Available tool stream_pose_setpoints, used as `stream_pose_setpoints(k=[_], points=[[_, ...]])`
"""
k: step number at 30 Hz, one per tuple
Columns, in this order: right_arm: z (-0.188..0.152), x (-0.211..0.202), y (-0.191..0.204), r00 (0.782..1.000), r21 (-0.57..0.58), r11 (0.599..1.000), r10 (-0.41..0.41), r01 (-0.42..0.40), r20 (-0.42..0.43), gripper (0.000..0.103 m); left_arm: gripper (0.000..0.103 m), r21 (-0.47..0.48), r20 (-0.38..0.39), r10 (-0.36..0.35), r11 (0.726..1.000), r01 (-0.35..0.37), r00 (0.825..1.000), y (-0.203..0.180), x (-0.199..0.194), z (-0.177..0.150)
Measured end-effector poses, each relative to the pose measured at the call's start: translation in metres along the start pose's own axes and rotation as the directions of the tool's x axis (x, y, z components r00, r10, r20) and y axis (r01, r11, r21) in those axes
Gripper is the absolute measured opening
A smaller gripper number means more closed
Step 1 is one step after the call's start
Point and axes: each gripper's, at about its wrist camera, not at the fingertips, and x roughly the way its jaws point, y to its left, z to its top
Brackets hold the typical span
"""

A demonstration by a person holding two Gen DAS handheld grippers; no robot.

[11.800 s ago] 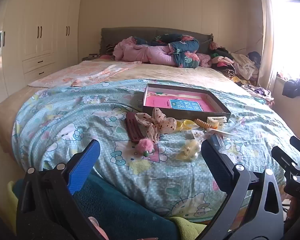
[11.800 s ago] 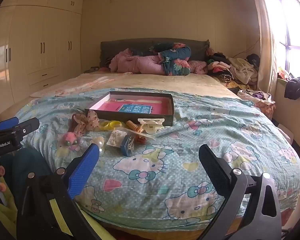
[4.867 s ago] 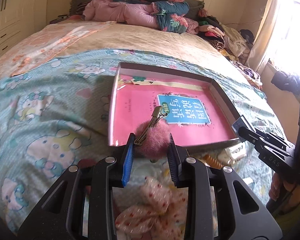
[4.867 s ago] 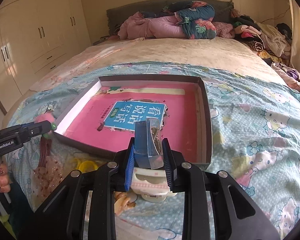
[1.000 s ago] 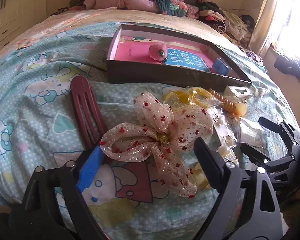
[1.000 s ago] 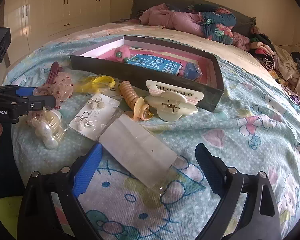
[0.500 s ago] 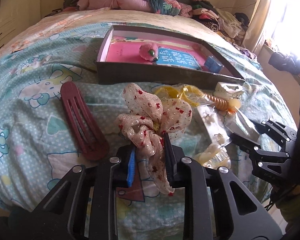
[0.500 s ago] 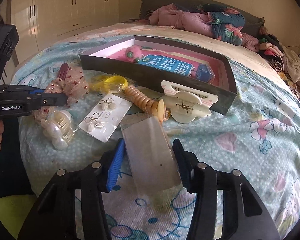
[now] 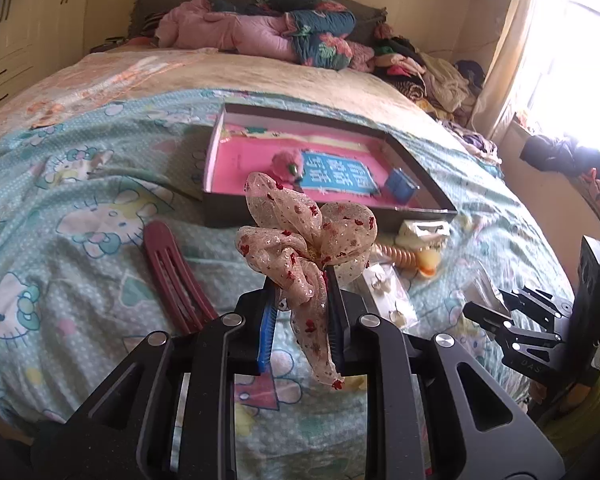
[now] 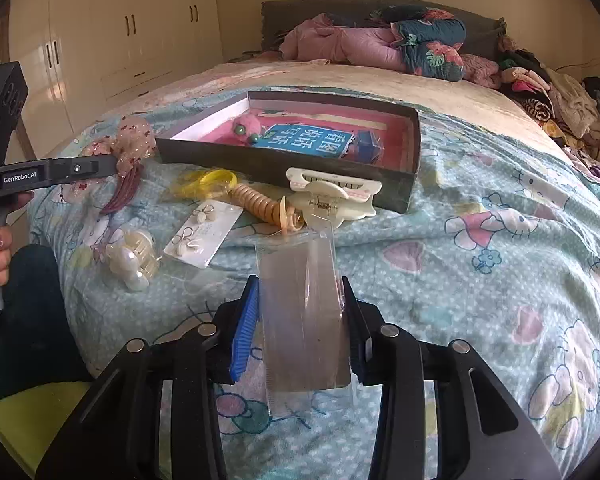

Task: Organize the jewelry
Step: 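Grasp the clear plastic sleeve with the right tool while the left tool grasps the polka-dot bow, then carry the plastic sleeve with the right tool while the left tool carries the bow into the box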

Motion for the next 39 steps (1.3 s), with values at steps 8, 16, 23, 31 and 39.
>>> stream_pose_setpoints(k=[8,16,23,31,39], points=[[0.022,-0.001,-0.004,0.999,0.021,1.000,0.003,-0.004,0.033,0.037,0.015,-0.032,0.038,0.025,0.999,-0.024,0.999,0.013,-0.003,0.017],[0.052,0.012,-0.009,0.998,0.030,0.999,0.010,-0.012,0.057,0.037,0.015,-0.045,0.038,0.042,0.998,-0.040,0.998,0.025,0.014,0.033],[0.077,0.030,-0.011,0.998,0.032,0.999,0.009,-0.011,0.061,0.037,0.015,-0.048,0.044,0.045,0.998,-0.043,0.998,0.027,0.032,0.052],[0.102,0.049,-0.012,0.998,0.034,0.999,0.011,-0.013,0.061,0.037,0.015,-0.038,0.049,0.048,0.998,-0.046,0.998,0.023,0.052,0.074],[0.127,0.069,-0.015,0.998,0.029,1.000,0.002,-0.004,0.059,0.037,0.015,-0.022,0.025,0.062,0.998,-0.062,0.998,0.022,0.079,0.088]])
